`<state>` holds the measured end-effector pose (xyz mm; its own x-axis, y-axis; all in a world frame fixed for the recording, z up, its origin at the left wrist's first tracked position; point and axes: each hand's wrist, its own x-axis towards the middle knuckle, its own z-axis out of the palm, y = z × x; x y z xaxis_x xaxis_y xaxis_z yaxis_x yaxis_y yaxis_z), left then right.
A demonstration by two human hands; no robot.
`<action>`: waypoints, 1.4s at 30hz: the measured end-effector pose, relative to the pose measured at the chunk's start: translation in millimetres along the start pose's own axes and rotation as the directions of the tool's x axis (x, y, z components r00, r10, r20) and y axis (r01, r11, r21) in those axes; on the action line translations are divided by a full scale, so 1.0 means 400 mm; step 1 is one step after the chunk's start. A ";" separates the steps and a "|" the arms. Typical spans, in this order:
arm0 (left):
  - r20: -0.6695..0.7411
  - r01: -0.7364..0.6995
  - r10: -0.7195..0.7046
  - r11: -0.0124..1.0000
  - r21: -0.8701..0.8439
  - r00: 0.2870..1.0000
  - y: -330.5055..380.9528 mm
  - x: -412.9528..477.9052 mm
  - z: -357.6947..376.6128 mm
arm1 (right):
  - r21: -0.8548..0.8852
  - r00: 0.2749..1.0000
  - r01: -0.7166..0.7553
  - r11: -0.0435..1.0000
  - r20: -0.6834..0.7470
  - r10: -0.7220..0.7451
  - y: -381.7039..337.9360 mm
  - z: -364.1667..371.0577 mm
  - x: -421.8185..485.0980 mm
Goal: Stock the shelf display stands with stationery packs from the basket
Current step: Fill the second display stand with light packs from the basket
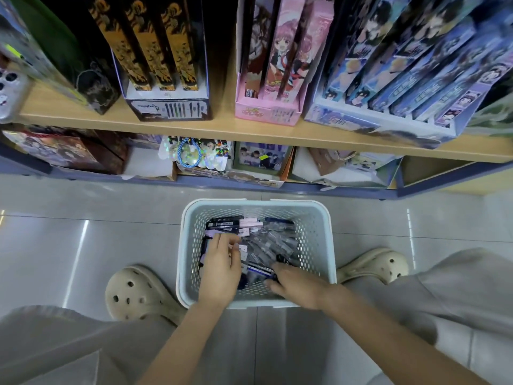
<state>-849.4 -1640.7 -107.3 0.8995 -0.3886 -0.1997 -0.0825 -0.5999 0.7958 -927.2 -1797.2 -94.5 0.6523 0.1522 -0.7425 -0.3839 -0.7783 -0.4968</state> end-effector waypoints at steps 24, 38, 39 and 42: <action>0.651 -0.526 0.047 0.635 0.566 0.757 0.003 0.106 0.266 | 0.860 0.731 0.211 0.464 -0.454 0.510 0.134 -0.043 -0.162; 0.367 0.041 0.066 0.960 -0.277 0.928 0.225 -0.036 0.176 | 0.888 0.757 0.376 0.265 -0.459 0.466 0.094 -0.045 -0.142; 0.384 0.031 0.078 0.962 -0.271 0.920 0.226 -0.046 0.176 | 0.889 0.753 0.376 0.262 -0.458 0.473 0.087 -0.050 -0.149; 0.394 0.010 0.095 0.966 -0.257 0.914 0.229 -0.063 0.166 | 0.883 0.746 0.366 0.296 -0.468 0.474 0.076 -0.045 -0.158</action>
<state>-908.1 -1732.3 -67.3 0.6458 -0.6876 -0.3319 0.0399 -0.4037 0.9140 -968.1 -1841.5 -54.7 0.6107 -0.5400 -0.5791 -0.4516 0.3632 -0.8149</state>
